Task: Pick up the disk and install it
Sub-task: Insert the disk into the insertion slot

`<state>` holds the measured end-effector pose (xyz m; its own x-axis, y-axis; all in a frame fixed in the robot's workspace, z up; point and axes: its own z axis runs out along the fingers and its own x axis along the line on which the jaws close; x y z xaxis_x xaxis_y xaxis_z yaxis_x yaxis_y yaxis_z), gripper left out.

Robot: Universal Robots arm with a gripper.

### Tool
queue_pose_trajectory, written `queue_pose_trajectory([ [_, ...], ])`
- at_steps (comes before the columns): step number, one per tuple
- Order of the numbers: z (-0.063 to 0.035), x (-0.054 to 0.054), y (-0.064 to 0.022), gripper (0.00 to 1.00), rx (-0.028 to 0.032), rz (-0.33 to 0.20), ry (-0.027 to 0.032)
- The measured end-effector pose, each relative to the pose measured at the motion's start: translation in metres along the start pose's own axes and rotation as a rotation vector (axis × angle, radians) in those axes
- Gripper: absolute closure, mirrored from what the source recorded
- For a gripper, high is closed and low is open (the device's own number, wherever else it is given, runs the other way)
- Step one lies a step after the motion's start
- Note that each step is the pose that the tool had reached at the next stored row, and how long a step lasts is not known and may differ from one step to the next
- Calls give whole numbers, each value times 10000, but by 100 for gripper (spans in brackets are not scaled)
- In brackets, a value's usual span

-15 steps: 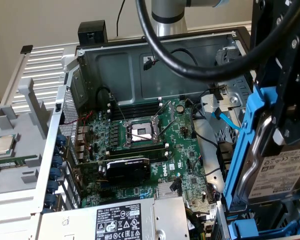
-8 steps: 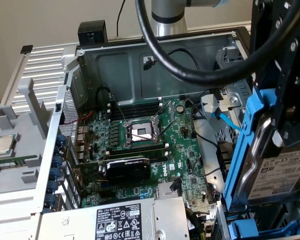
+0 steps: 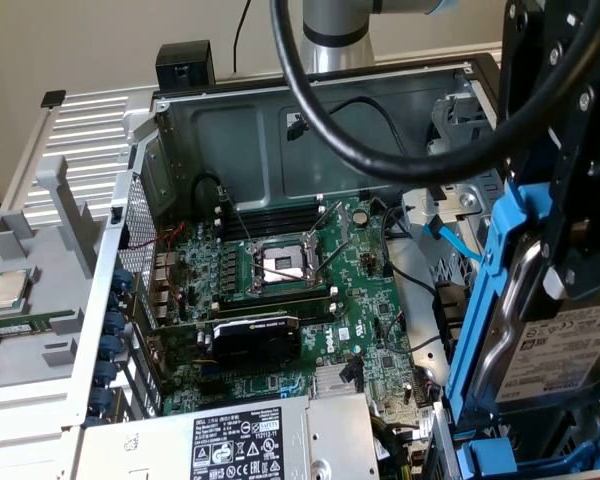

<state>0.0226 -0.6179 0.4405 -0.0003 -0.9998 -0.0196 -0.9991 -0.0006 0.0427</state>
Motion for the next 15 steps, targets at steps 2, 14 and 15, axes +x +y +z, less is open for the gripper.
queue_pose_trajectory([
  [2, 15, 1, -2, 63, 1, -2, -1],
  [14, 86, 2, 0, 63, 0, 0, 2],
  [15, 91, 2, 0, 63, 0, 0, 1],
])
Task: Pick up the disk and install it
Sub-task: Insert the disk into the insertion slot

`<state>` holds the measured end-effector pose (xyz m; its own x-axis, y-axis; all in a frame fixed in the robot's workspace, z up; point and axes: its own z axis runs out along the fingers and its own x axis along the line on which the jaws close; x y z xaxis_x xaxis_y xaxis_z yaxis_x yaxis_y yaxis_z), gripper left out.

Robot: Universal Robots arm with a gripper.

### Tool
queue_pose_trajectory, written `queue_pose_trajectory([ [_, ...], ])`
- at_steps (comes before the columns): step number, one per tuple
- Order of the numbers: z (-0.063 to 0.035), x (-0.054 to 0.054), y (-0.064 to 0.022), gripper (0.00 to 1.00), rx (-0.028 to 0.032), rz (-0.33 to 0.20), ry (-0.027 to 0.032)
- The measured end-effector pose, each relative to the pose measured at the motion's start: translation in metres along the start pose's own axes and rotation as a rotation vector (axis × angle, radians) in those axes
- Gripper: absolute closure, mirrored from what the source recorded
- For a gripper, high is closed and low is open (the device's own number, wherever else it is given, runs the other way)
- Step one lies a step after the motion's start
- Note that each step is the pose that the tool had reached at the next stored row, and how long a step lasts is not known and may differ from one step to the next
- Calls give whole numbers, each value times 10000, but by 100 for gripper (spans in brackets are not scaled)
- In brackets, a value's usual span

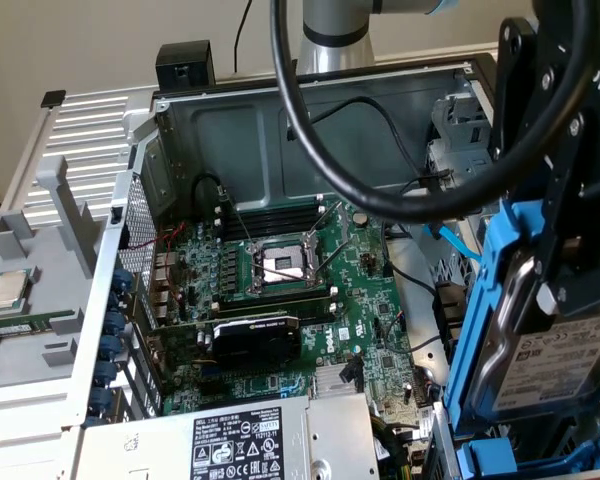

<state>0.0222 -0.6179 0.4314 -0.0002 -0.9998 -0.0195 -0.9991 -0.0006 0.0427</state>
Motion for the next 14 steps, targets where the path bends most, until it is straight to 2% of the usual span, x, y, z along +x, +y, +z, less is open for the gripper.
queue_pose_trajectory([
  [14, 12, 10, 39, 63, 1, 0, -1],
])
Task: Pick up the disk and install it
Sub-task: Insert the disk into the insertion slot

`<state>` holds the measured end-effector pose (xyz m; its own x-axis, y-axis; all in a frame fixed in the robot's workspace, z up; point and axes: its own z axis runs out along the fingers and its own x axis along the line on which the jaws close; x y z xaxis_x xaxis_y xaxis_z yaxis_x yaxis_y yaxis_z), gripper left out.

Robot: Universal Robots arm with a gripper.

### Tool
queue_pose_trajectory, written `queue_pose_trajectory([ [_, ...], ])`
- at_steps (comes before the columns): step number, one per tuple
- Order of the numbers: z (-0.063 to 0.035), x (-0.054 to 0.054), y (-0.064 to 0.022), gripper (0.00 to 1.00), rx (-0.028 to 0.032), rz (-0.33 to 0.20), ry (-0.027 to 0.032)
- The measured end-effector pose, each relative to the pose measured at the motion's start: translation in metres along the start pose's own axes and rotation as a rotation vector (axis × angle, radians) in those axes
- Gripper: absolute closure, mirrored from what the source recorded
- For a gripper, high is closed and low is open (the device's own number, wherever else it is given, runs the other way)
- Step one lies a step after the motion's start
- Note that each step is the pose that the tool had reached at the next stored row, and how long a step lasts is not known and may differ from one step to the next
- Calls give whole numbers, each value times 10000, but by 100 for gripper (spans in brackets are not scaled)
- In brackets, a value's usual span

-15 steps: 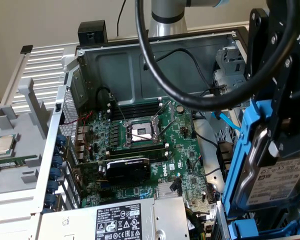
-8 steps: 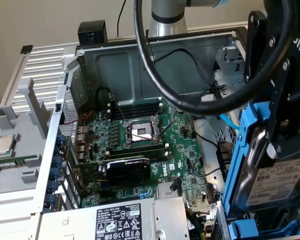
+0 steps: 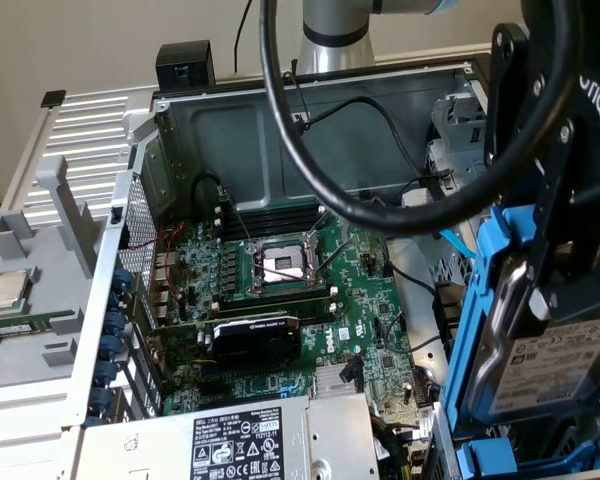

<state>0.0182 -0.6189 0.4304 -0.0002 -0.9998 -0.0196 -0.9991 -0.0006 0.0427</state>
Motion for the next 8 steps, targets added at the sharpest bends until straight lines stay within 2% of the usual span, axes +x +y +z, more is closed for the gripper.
queue_pose_trajectory([
  [8, 6, 5, -1, 63, 0, 6, 1],
])
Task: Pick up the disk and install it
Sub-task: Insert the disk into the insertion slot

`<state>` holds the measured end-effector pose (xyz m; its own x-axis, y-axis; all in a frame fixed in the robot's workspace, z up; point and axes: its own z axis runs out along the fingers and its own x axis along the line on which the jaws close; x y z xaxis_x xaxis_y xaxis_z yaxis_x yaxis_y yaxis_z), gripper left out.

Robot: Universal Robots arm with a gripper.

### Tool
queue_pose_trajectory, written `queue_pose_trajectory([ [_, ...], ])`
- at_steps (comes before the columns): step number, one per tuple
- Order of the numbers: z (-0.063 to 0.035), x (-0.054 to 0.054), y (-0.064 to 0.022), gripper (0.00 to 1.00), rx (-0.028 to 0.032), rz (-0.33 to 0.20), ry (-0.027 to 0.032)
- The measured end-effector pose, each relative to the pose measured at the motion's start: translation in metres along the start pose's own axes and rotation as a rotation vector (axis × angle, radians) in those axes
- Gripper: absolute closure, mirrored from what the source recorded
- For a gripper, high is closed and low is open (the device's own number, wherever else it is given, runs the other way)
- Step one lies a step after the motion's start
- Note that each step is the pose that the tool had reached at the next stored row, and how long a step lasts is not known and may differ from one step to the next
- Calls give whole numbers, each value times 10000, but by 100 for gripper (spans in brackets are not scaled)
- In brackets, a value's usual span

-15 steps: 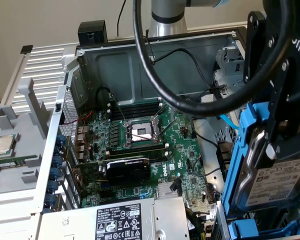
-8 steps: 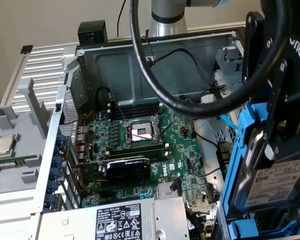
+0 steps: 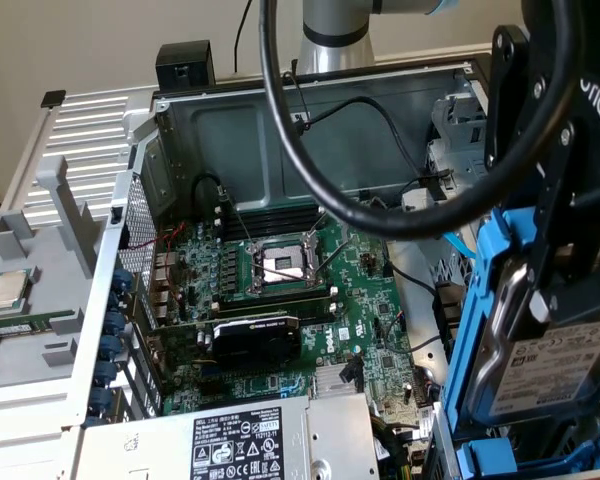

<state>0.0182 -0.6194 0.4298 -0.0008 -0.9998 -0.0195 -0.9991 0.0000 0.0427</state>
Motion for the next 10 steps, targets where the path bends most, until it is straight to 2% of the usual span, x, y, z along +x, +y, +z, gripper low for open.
queue_pose_trajectory([
  [10, 22, 1, -1, 63, 0, 2, -2],
])
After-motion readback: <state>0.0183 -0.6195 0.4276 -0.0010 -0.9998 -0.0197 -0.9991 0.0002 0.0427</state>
